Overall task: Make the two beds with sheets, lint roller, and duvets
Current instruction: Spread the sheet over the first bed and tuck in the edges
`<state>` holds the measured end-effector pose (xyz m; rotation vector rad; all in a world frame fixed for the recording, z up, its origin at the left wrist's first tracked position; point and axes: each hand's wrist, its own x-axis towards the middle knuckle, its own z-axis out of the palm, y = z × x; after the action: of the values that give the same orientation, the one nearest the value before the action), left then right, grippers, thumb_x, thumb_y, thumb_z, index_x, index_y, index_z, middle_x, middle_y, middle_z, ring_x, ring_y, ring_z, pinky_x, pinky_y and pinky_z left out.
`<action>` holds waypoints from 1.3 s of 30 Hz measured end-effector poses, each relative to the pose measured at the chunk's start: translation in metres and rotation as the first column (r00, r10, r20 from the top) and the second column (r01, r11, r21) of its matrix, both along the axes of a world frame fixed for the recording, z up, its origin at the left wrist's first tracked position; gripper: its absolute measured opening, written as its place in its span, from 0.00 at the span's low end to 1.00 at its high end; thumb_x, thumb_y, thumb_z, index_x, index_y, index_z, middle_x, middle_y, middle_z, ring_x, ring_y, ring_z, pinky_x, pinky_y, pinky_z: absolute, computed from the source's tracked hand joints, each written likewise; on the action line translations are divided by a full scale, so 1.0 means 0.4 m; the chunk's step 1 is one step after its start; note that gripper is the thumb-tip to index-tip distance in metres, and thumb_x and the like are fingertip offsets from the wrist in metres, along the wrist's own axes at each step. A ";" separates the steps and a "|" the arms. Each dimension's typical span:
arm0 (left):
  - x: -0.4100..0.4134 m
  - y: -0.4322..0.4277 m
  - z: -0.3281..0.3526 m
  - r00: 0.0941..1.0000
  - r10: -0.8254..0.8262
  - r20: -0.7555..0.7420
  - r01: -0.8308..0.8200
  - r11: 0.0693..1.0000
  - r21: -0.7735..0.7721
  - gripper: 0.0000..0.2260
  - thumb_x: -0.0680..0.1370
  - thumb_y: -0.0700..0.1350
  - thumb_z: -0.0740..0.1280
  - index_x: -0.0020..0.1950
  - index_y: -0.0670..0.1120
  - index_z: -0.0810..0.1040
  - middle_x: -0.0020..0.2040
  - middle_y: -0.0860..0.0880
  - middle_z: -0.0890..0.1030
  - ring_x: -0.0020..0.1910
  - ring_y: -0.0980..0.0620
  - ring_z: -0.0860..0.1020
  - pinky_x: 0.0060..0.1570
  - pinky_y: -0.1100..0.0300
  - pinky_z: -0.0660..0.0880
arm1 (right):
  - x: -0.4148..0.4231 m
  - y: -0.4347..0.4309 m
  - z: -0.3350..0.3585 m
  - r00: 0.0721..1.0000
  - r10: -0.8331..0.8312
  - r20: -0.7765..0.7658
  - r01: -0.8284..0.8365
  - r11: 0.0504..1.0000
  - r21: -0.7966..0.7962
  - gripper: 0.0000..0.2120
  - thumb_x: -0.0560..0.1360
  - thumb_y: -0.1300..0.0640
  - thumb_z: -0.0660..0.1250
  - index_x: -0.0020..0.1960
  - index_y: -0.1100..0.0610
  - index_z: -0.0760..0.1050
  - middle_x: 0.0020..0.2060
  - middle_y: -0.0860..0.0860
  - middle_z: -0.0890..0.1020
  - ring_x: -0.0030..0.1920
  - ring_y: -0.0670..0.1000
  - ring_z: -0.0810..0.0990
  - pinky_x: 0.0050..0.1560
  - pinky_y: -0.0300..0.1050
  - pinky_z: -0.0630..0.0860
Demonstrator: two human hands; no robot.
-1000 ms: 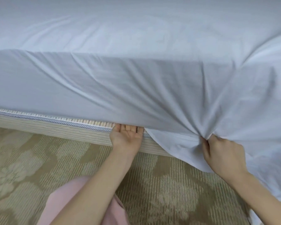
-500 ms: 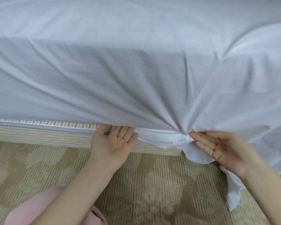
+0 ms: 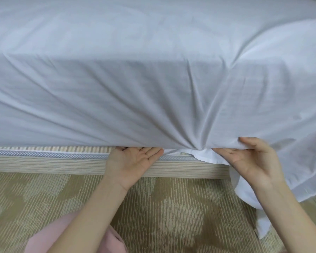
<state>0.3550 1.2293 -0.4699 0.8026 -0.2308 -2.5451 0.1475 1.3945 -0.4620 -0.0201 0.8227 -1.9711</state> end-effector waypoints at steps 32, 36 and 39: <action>-0.136 0.034 0.001 0.952 0.222 -0.209 -0.182 0.964 0.196 0.21 0.79 0.53 0.53 0.65 0.46 0.76 0.63 0.41 0.77 0.63 0.38 0.74 0.66 0.36 0.64 | -0.001 0.056 0.045 0.908 0.343 -0.242 -0.203 0.863 0.463 0.21 0.65 0.55 0.73 0.55 0.58 0.74 0.52 0.57 0.83 0.50 0.52 0.84 0.50 0.45 0.80; -0.087 0.112 0.032 0.986 0.105 0.132 -0.106 0.994 0.005 0.17 0.82 0.47 0.51 0.61 0.40 0.74 0.63 0.43 0.77 0.64 0.44 0.73 0.68 0.49 0.65 | -0.001 0.130 0.072 0.591 0.393 -0.704 0.398 0.617 0.679 0.17 0.76 0.45 0.65 0.45 0.59 0.80 0.37 0.53 0.85 0.35 0.48 0.82 0.35 0.41 0.74; -0.082 0.179 0.052 0.927 -0.266 0.263 0.285 0.958 -0.037 0.17 0.80 0.45 0.54 0.61 0.38 0.76 0.56 0.42 0.82 0.58 0.45 0.78 0.66 0.50 0.67 | -0.020 0.162 0.070 0.324 0.355 -0.877 0.752 0.466 0.466 0.25 0.72 0.35 0.65 0.45 0.59 0.77 0.35 0.50 0.83 0.39 0.50 0.82 0.45 0.49 0.77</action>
<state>0.3221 1.3009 -0.4492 1.1408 -0.5550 -2.6645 0.1396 1.4592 -0.4340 -0.5307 2.7884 -1.3355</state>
